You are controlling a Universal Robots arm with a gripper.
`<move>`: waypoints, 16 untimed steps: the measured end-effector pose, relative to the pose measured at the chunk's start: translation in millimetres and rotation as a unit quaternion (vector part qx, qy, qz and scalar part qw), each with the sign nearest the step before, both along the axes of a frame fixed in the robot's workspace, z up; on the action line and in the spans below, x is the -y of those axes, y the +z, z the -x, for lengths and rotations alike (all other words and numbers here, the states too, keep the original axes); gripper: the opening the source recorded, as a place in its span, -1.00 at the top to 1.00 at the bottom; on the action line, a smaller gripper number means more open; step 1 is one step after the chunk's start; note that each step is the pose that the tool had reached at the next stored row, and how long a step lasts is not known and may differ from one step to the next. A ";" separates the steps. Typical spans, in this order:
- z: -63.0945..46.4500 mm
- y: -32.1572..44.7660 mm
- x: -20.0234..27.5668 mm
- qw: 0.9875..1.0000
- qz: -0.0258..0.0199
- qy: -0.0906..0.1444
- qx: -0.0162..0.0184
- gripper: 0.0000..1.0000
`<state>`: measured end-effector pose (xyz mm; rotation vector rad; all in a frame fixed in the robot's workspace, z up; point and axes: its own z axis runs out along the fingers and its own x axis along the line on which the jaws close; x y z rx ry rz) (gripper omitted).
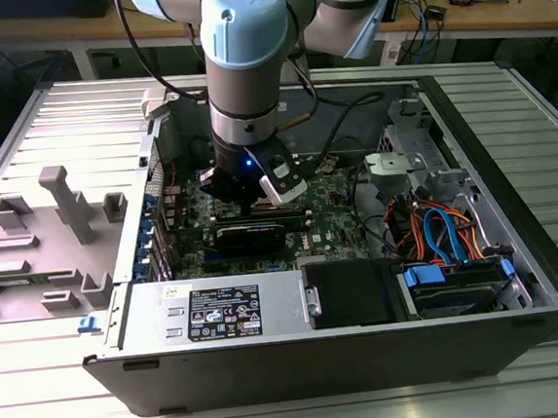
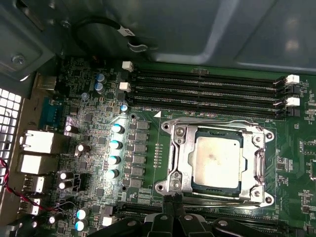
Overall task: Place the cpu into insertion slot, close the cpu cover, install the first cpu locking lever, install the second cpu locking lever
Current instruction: 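Install the second cpu locking lever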
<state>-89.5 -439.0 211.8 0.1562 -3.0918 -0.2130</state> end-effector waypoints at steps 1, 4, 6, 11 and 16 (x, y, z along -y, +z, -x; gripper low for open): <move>1.1 0.0 0.0 1.000 -0.001 0.000 0.000 0.79; 2.9 -0.8 -0.1 1.000 -0.009 0.000 0.000 0.79; 3.6 -1.4 -0.1 1.000 -0.010 0.000 0.000 0.79; 6.0 -3.1 -0.1 1.000 -0.011 0.000 0.000 0.79; 6.5 -5.0 -0.1 1.000 -0.016 0.000 0.000 0.79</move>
